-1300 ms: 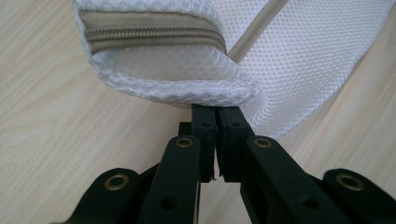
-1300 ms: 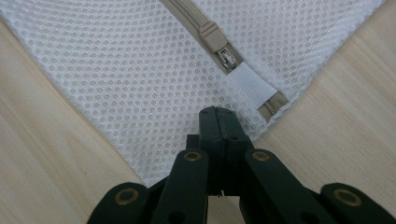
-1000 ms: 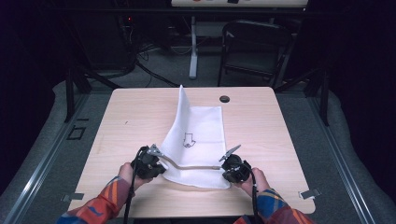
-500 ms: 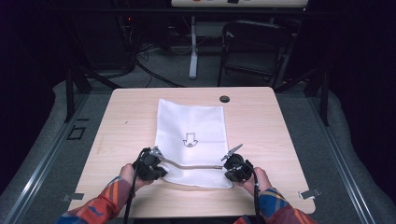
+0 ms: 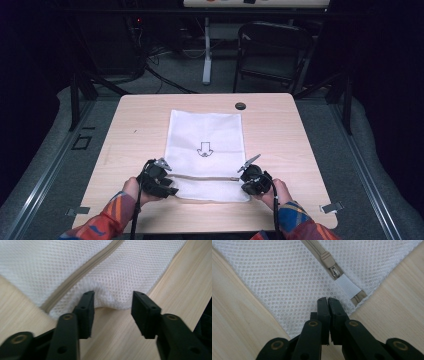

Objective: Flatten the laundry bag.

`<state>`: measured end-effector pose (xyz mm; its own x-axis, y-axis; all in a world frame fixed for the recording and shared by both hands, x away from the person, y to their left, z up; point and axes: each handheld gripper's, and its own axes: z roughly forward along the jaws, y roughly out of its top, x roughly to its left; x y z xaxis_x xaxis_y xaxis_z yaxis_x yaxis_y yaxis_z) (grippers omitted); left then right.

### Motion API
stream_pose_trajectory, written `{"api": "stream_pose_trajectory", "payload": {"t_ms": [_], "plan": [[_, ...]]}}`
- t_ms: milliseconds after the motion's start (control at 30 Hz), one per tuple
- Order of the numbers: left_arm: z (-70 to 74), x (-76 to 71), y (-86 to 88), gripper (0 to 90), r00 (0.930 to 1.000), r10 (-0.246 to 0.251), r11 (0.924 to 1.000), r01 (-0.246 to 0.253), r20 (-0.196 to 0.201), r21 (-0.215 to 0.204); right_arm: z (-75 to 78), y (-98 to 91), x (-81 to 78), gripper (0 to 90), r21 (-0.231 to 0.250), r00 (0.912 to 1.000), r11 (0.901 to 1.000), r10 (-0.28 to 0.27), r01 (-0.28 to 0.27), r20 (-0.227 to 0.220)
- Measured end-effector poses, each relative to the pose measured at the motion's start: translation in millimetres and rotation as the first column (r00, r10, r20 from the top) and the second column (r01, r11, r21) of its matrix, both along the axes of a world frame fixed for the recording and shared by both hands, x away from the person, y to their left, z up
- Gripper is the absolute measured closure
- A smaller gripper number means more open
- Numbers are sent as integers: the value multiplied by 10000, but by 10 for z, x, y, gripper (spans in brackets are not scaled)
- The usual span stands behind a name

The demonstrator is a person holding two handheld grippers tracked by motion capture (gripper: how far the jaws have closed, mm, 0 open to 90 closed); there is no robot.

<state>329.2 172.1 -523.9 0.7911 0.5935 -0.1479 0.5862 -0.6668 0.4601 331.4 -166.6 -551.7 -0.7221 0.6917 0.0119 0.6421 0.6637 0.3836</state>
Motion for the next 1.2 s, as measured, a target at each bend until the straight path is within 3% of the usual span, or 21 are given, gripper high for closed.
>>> {"api": "stream_pose_trajectory", "payload": {"t_ms": [100, 200, 233, 300, 433, 467, 500, 600, 733, 867, 1200], "plan": [[55, -30, 47, 420, 9998, 176, 9995, -173, 136, -246, 11, 4, -1, 841, -53, 9999, 9999, 97, -97, -58], [119, -59, 62, 351, 9991, 236, 9988, -220, 359, -447, 21, 10, -11, 779, 340, 9999, 9994, 55, -59, 122], [132, -63, 56, 320, 9986, 245, 9985, -221, 470, -506, 58, 2, -2, 730, 187, 9997, 9997, 179, -182, 190], [136, -56, 33, 277, 9983, 200, 9983, -169, 555, -553, 107, -3, 1, 589, 503, 9989, 9987, 50, -73, 460], [113, 5, -38, 172, 9975, 58, 9993, -31, 706, -386, 171, -39, 20, 369, 1049, 9985, 9942, -289, 239, 463], [113, 21, -52, 162, 9970, 57, 9991, -25, 773, -413, 170, -44, 20, 313, 1232, 9976, 9914, -496, 434, 475], [112, 35, -69, 155, 9966, 96, 9989, -57, 821, -468, 180, -64, 34, 268, 1070, 9981, 9936, -424, 374, 455], [107, 76, -111, 148, 9962, 8, 9990, 31, 870, -451, 181, -79, 41, 163, 1234, 9981, 9916, -445, 390, 425], [108, 119, -197, 131, 9953, -96, 9987, 143, 959, -485, 190, -84, 52, 112, 1485, 9979, 9880, -497, 429, 424], [116, 153, -310, 125, 9939, -421, 9977, 473, 1023, -493, 181, -98, 72, 50, 1394, 9981, 9891, -517, 466, 331], [102, 274, -621, 111, 9890, -970, 9939, 1021, 1114, -408, 156, -144, 105, 0, 1538, 9972, 9860, -689, 639, 274]]}}
